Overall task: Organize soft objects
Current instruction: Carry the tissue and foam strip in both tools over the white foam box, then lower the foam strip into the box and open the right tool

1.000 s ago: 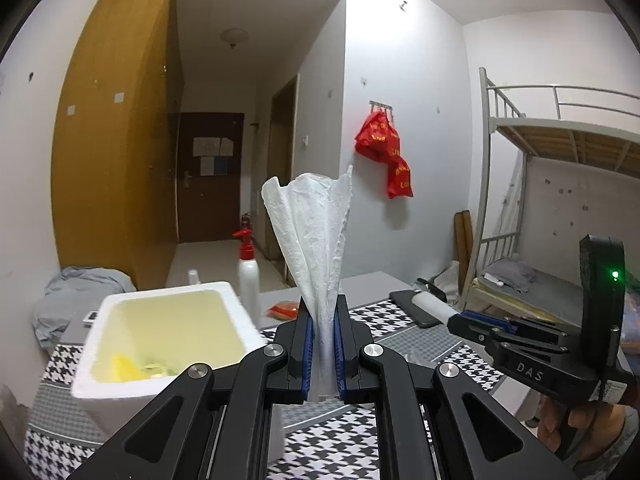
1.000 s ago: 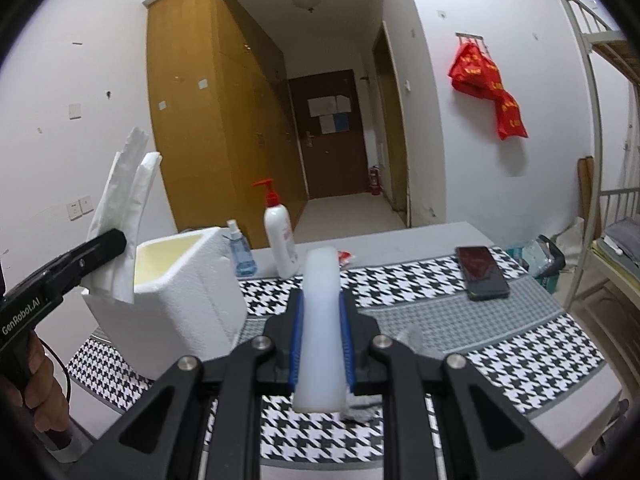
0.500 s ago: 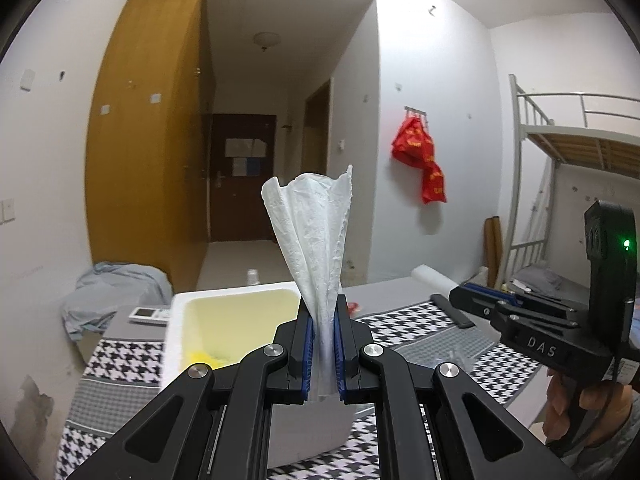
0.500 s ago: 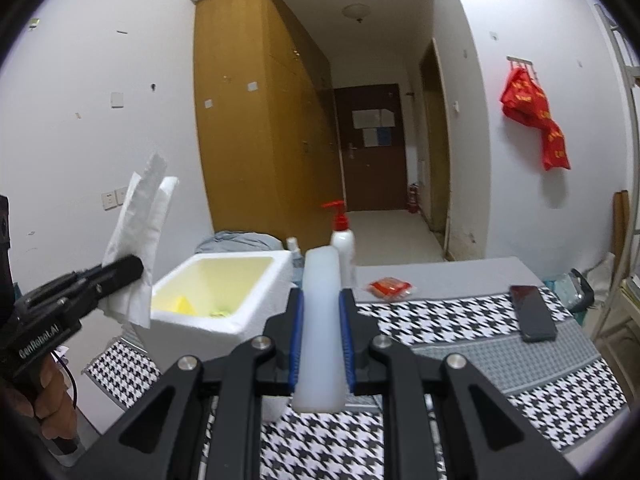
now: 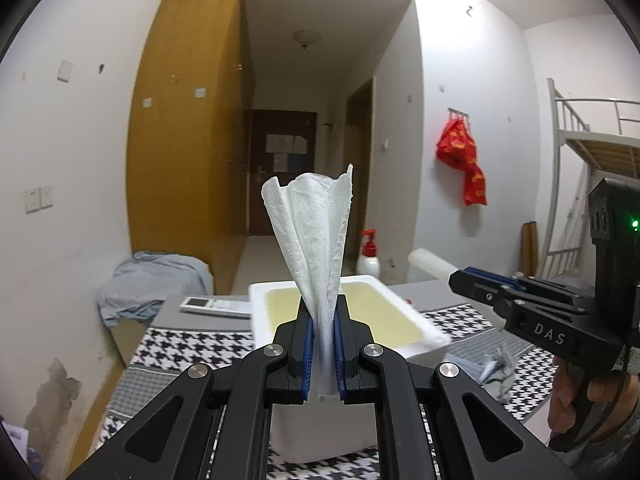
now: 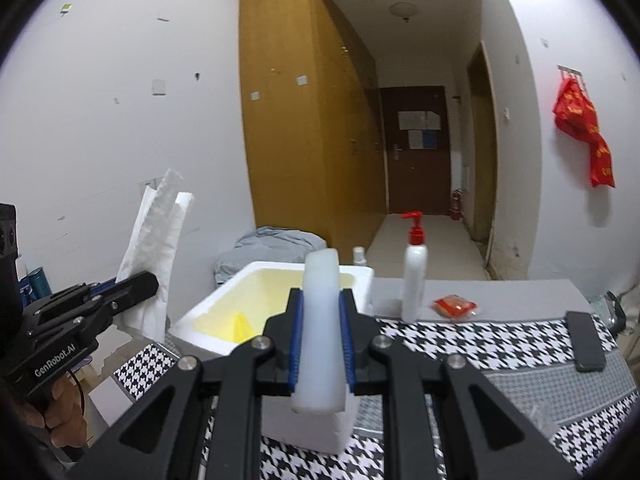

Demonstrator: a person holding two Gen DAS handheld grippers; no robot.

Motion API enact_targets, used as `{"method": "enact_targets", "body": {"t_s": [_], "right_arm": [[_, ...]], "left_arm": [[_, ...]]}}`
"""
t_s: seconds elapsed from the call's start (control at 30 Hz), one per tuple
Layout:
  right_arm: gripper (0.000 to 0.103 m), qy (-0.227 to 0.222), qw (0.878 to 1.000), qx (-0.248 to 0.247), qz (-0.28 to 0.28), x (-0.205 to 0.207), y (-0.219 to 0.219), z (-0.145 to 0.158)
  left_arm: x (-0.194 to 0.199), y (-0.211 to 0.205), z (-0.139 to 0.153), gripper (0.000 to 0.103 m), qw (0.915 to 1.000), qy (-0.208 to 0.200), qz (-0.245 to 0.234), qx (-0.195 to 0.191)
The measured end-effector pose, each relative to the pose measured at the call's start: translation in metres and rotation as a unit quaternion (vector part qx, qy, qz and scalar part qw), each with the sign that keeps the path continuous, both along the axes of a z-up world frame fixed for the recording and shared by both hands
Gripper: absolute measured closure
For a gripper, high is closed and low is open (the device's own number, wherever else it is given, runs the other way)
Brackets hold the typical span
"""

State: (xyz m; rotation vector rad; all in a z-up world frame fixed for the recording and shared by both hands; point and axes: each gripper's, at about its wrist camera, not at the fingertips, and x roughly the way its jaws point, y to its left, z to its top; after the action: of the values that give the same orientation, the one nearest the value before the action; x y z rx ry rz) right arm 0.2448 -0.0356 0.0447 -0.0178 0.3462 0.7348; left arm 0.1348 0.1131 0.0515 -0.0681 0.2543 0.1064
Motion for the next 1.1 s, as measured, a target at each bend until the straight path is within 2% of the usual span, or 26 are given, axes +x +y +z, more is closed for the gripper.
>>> {"method": "enact_targets", "body": {"t_s": [0.5,0.93,1.03,1.1], "right_arm": [[0.082,0.017,0.999,-0.022,0.045,0.021,0.059,-0.009],[0.082,0.033,0.997,-0.045,0.048,0.035,0.081,-0.021],[0.077,0.035,0.997,-0.051,0.045,0.036,0.086,-0.021],[0.061,0.031,0.997,-0.054,0.043,0.036,0.089,-0.021]], "left_arm": [[-0.005,0.039,-0.01,0.093,0.9986,0.009,0.051,-0.007],[0.002,0.051,-0.015,0.093,0.9979,0.018,0.06,-0.016],[0.002,0.05,-0.014,0.093,0.9979,0.019,0.06,-0.015],[0.002,0.051,-0.015,0.093,0.998,0.019,0.059,-0.015]]}}
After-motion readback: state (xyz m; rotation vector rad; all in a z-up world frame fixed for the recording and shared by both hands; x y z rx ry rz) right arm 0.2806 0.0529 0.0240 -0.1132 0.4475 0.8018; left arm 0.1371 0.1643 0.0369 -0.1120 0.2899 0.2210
